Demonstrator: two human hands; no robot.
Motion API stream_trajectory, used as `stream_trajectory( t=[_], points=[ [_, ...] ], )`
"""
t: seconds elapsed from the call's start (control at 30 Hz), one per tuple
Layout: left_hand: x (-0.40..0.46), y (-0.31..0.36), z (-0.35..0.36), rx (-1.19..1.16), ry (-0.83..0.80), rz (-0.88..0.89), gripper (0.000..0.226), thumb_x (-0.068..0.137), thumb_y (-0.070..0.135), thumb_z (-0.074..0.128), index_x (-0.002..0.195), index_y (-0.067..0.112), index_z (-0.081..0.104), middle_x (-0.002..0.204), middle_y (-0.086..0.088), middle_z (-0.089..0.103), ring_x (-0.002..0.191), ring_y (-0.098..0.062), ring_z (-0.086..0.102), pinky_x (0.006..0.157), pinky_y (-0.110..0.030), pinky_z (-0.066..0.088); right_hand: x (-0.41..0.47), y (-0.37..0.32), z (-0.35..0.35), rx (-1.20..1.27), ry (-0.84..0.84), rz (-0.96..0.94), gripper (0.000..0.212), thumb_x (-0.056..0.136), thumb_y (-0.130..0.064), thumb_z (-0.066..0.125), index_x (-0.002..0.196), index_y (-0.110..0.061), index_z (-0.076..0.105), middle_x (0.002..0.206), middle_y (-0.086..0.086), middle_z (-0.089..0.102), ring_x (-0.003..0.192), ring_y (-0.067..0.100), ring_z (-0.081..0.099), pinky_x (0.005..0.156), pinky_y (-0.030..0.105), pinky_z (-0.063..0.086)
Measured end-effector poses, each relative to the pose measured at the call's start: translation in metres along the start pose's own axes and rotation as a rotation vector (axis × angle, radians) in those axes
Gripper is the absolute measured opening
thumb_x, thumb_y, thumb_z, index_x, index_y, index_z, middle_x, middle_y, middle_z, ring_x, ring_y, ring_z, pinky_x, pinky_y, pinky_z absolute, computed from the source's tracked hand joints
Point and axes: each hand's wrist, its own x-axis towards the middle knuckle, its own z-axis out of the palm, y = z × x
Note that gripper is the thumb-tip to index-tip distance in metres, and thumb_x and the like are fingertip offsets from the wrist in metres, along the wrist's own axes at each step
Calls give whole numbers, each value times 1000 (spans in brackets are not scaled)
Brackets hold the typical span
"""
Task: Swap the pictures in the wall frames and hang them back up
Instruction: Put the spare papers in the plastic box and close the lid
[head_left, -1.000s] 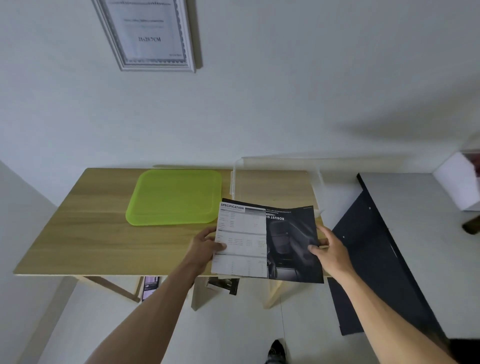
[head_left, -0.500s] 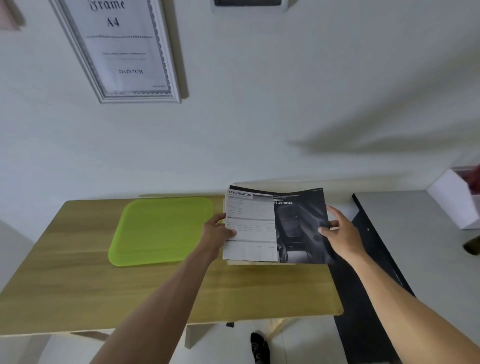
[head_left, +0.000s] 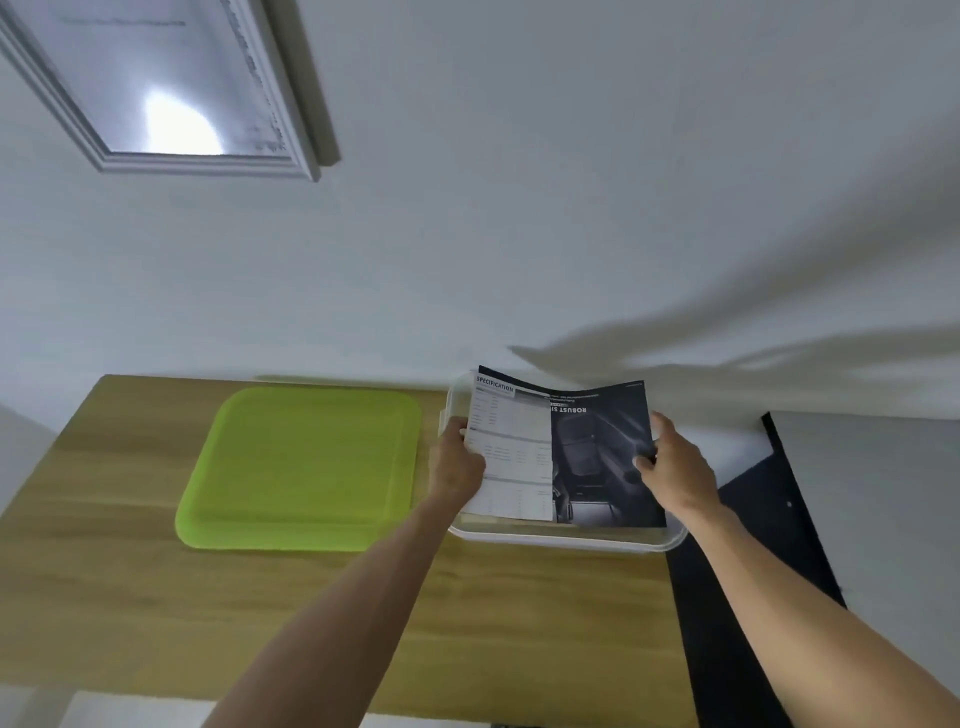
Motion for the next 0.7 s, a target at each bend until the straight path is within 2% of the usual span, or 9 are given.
stream_trajectory(
  t=[0.07,0.17,0.27,0.33,0.4,0.5,0.57,0.63,0.7],
  points=[
    [2,-2,10,110,15,30,49,77,-11,45,121,12,50,110,-5,63,90,-23,60,67,-36,54,5,-1,8,-150,-39,-54,70,92,-25,67,150,-18,29,123,6,65,104,26,68,81,41,58],
    [1,-5,20,251,28,19,58,79,-13,50,131,10,41,116,-7,54,91,-21,52,67,-30,43,7,-2,18,-343,-82,-131,69,93,-33,65,150,-16,29,119,4,66,96,21,70,77,34,59],
    [3,-14,27,404,43,14,67,80,-13,53,139,7,29,121,-13,52,95,-29,57,72,-36,49,7,-3,25,-521,-94,-172,67,93,-40,65,146,-13,36,118,4,65,97,19,68,76,27,55],
    [3,-14,29,561,24,13,70,82,-10,55,144,3,22,125,-17,50,104,-33,59,74,-34,48,8,-5,25,-641,-107,-181,60,91,-42,65,140,-13,44,122,6,61,102,20,64,79,28,53],
    [0,-13,34,719,10,42,80,84,-7,58,149,0,12,138,-22,40,118,-35,54,86,-33,50,12,-7,25,-712,-96,-194,52,90,-42,66,132,-14,51,126,10,55,107,24,60,85,31,51],
    [-8,-16,44,1050,24,222,86,82,-3,60,150,-6,7,153,-34,14,131,-45,38,101,-45,45,20,-13,28,-664,-103,-273,52,91,-41,64,134,-15,52,138,14,46,121,29,51,98,37,46],
    [-9,-19,52,1186,3,359,77,83,-3,52,149,-6,12,155,-34,8,138,-48,27,109,-52,35,24,-20,34,-528,-196,-301,58,93,-45,60,144,-20,44,149,13,36,134,30,42,105,40,42],
    [-5,-24,57,1234,-114,427,70,87,-1,48,150,-2,16,156,-32,7,142,-48,18,114,-55,25,24,-28,42,-404,-316,-274,66,93,-53,56,150,-28,35,159,10,22,143,32,30,109,45,39],
    [-1,-29,58,1245,-235,399,65,93,10,51,150,5,20,157,-29,5,144,-48,11,116,-56,23,20,-32,53,-368,-409,-238,73,90,-62,54,153,-35,27,163,6,11,148,32,17,113,51,35]
  ],
)
